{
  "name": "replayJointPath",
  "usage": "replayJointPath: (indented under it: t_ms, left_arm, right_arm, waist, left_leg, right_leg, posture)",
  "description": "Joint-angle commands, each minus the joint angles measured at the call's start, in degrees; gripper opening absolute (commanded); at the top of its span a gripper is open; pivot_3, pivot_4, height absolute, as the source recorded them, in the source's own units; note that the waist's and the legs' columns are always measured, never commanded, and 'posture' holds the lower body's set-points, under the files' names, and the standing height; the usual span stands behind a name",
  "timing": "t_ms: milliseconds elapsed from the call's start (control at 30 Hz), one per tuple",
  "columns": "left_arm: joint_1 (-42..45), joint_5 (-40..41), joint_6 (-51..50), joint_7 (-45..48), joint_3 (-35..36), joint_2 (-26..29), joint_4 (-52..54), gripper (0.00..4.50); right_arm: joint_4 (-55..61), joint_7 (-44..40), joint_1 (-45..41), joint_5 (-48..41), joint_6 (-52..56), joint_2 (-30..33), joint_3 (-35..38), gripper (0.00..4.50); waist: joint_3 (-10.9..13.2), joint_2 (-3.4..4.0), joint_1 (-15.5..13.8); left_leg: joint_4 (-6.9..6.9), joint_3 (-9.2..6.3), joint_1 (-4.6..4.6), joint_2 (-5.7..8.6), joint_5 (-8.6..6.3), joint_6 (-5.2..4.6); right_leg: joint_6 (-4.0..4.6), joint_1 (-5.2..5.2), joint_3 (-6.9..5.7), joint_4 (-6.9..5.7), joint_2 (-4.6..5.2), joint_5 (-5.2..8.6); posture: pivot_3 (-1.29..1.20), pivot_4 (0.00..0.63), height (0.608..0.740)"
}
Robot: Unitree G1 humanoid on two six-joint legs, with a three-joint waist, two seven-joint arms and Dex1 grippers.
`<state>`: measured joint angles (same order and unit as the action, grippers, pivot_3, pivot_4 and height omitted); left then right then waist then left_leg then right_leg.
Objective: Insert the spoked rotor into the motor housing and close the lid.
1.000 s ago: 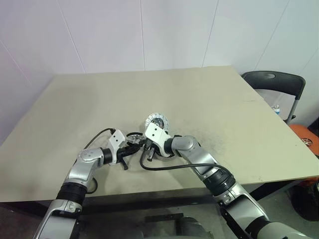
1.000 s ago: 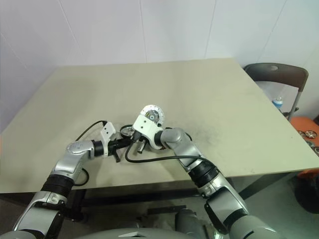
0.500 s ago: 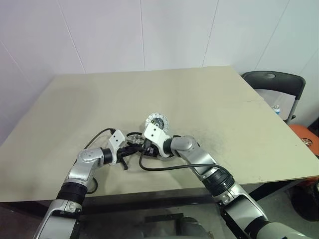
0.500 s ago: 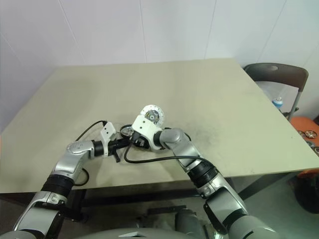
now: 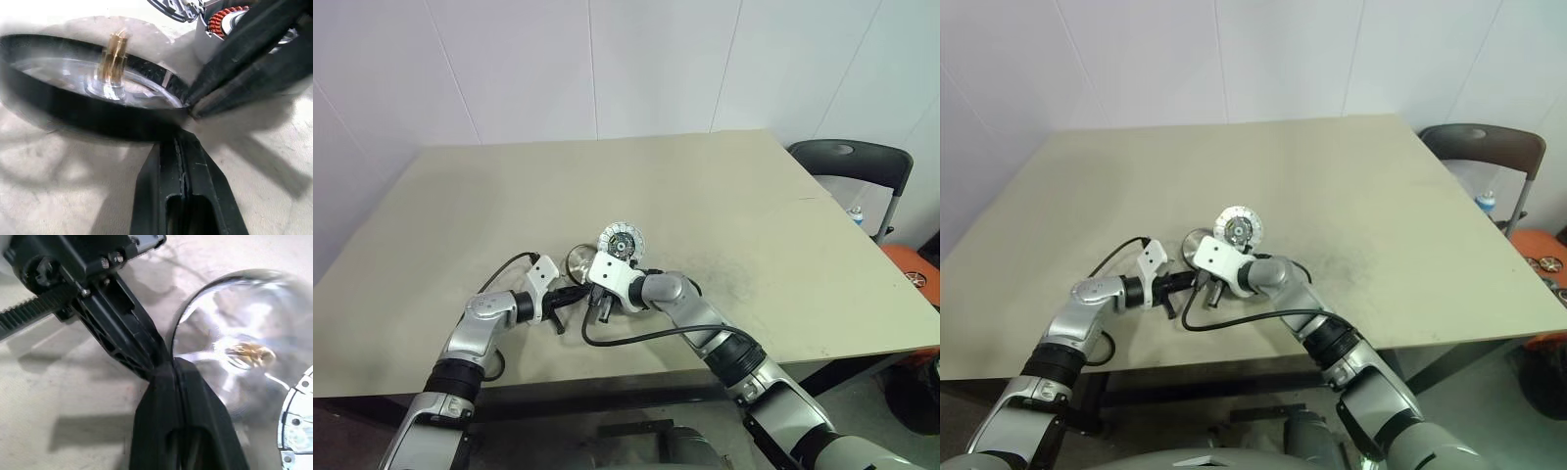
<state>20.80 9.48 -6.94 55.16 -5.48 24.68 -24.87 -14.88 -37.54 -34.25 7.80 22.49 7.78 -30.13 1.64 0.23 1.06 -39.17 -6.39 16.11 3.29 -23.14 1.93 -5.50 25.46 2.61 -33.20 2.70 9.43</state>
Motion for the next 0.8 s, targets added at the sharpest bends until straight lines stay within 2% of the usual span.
replayJointPath:
  t_ms: [33, 300, 500, 800]
  left_arm:
    - [1.27, 0.46, 1.02, -0.17, 1.15, 0.24, 0.21, 0.00]
    - [1.37, 0.41, 1.27, -0.34, 1.09, 0.16, -0.07, 0.00]
    - [1.43, 0.45, 1.48, -0.33, 1.16, 0.22, -0.06, 0.00]
    - [1.66, 1.21, 4.60, -1.34, 5.68, 4.37, -0.12, 0.00]
  right_arm:
    - [0.69, -0.02, -1.27, -0.49, -0.64, -1.03, 1.56, 0.03]
    - [2.89, -4.48, -1.25, -4.95, 0.65, 0.72, 5.63, 0.03]
    - [2.38, -4.06, -2.06, -3.81, -0.69, 1.20, 5.31, 0.03]
    - [1.06, -2.67, -2.24, -2.51, -1.31, -0.96, 4.30, 0.03]
  waist:
    - [0.00, 0.00, 0.03]
    - [0.00, 0.00, 0.02]
    - [0.00, 0.00, 0.03]
    - [-0.01, -0.01, 0.04]
  left_leg:
    - [0.00, 0.00, 0.00, 0.00, 0.00, 0.00]
    - [0.00, 0.00, 0.00, 0.00, 0.00, 0.00]
    - [0.00, 0.00, -0.01, 0.00, 0.00, 0.00]
    - [0.00, 0.00, 0.00, -0.01, 0.01, 0.02]
  right_leg:
    - [0.00, 0.00, 0.00, 0.00, 0.00, 0.00]
    - [0.00, 0.00, 0.00, 0.00, 0.00, 0.00]
    - [0.00, -0.01, 0.00, -0.02, 0.00, 0.00]
    - [0.01, 0.02, 0.00, -0.03, 0.00, -0.01]
  posture:
    - [0.00, 0.000, 0.740]
    - [0.00, 0.000, 0.740]
    - [0.00, 0.000, 0.740]
    - [0.00, 0.000, 0.740]
